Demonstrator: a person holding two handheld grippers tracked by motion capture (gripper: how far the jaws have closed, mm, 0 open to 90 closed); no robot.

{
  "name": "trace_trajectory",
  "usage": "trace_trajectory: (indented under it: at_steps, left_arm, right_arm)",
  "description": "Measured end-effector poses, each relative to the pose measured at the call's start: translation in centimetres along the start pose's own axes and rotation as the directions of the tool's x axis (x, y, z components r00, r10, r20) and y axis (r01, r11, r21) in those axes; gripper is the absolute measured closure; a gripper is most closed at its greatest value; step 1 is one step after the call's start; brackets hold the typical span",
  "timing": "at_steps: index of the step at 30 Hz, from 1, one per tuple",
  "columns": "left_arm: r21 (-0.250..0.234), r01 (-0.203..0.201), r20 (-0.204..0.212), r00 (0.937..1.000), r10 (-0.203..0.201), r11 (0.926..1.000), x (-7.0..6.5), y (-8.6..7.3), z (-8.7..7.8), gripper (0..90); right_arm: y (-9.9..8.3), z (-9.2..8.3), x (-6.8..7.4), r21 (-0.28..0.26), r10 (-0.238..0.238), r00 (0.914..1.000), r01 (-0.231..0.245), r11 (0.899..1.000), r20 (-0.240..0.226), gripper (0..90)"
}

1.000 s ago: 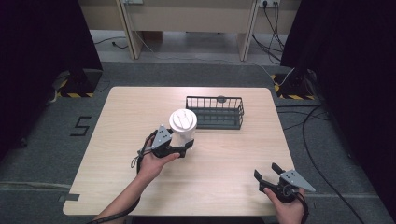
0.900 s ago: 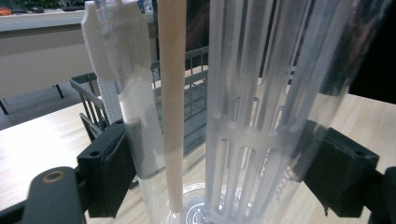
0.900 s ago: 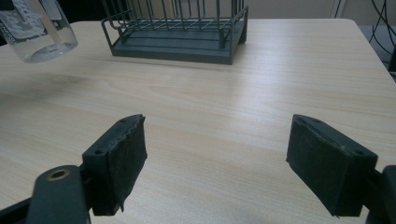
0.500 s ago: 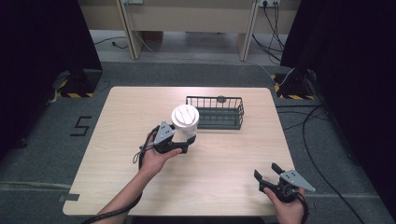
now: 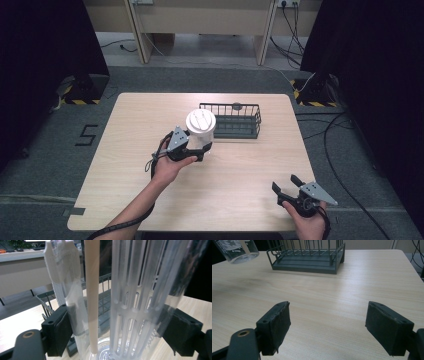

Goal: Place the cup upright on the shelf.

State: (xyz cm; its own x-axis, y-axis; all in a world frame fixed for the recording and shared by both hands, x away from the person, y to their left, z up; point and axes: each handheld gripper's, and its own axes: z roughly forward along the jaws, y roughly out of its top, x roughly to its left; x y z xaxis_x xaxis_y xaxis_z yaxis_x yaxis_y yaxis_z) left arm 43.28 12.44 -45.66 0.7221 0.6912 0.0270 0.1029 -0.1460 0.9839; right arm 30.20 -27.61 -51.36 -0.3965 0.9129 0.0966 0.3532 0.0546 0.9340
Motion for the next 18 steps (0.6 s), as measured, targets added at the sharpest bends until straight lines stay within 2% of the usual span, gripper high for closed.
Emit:
trace_trajectory:
  at_steps: [18]
  left_arm:
    - [-0.014, -0.010, 0.001, 1.0000, 0.010, 0.9999, 0.2, 1.5, 1.2, 17.8]
  right_arm:
    - [0.0, 0.0, 0.0, 0.001, 0.003, 1.0000, -0.003, 1.000, -0.003, 20.5]
